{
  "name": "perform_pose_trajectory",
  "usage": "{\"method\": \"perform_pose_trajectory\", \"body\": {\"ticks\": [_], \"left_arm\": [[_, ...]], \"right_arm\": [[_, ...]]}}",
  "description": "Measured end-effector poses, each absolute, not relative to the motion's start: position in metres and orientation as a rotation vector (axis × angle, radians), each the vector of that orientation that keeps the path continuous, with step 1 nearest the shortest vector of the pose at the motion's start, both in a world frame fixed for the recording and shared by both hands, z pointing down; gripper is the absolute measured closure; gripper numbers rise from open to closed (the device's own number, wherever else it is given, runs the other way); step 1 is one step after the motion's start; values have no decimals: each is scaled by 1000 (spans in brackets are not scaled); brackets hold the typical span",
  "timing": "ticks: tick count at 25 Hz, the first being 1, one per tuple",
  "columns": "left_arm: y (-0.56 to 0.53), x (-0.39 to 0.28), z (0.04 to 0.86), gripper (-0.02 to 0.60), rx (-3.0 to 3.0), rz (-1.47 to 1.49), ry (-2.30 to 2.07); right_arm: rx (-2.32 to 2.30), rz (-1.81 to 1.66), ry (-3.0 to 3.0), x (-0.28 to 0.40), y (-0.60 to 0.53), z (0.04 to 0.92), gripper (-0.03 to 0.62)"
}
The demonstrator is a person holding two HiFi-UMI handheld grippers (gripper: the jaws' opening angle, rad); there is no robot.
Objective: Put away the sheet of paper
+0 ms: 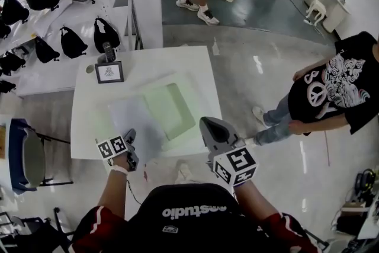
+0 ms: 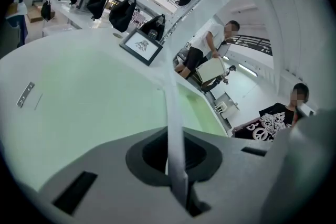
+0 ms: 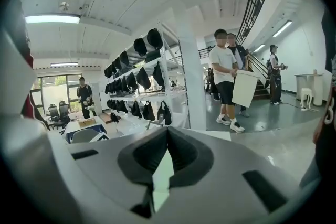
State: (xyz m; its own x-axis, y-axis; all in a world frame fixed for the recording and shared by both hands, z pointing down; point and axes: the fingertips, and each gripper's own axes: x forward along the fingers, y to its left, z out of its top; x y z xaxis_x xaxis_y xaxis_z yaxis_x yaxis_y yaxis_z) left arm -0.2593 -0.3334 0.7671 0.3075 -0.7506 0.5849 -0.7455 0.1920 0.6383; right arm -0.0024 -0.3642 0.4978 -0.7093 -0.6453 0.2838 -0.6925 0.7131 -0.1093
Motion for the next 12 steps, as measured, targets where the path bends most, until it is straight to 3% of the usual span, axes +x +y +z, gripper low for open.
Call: {"method": "perform_pose_trajectory", "body": {"ticks": [12], "left_arm": [[-367, -255, 778, 575, 1492, -56, -1396]], "right_arm": [[1055, 312, -2683, 0, -384, 505, 591]]}}
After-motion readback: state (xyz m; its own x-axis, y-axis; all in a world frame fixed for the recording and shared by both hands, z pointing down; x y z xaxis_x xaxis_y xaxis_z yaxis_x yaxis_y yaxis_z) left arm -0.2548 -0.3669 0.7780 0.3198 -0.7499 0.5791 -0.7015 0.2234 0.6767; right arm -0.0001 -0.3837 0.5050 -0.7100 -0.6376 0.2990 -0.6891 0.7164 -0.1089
